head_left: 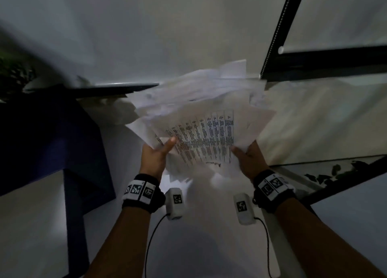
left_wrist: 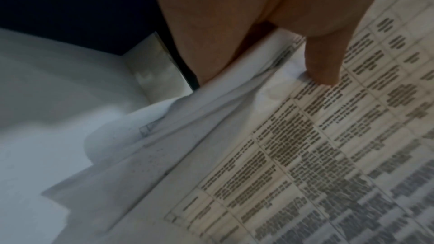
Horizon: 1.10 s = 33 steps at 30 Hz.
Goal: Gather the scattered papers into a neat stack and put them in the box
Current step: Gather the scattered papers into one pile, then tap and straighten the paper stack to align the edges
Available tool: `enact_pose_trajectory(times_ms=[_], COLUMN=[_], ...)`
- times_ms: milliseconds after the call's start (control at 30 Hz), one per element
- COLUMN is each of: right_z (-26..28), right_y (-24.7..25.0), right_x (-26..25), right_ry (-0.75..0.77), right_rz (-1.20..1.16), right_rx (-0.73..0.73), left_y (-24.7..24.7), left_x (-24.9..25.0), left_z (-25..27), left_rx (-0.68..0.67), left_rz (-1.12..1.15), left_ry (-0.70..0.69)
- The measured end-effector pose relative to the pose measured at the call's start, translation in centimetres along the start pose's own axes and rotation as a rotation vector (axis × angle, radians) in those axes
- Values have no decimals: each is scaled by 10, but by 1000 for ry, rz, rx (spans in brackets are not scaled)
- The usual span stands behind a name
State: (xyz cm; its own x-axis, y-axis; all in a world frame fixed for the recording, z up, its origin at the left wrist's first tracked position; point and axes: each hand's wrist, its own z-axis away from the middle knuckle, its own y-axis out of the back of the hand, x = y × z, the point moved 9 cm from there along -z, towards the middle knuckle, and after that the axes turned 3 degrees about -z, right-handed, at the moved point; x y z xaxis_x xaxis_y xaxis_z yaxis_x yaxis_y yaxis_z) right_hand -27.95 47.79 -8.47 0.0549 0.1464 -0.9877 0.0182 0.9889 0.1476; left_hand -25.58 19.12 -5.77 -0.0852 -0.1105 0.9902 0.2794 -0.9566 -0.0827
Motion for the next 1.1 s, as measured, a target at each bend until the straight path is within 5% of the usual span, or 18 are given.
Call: enact_pose_trajectory(times_ms=[233,700,867,1100], right_z=[4,-1,-1,15], right_y=[-25,-37,-31,-22], right_x=[7,-33,-46,-42], right_ry=[-54,24,74,89], right_rz=[-22,-131,57,-44], right_rx=[99,73,125,135], left_y=[19,7,11,7], left_x=[-9,6,13,14], left_z=[5,-9,-10,0], left_rx=[60,-38,6,-33], left_rz=[84,56,-19,-3], left_ry=[5,51,1,-64])
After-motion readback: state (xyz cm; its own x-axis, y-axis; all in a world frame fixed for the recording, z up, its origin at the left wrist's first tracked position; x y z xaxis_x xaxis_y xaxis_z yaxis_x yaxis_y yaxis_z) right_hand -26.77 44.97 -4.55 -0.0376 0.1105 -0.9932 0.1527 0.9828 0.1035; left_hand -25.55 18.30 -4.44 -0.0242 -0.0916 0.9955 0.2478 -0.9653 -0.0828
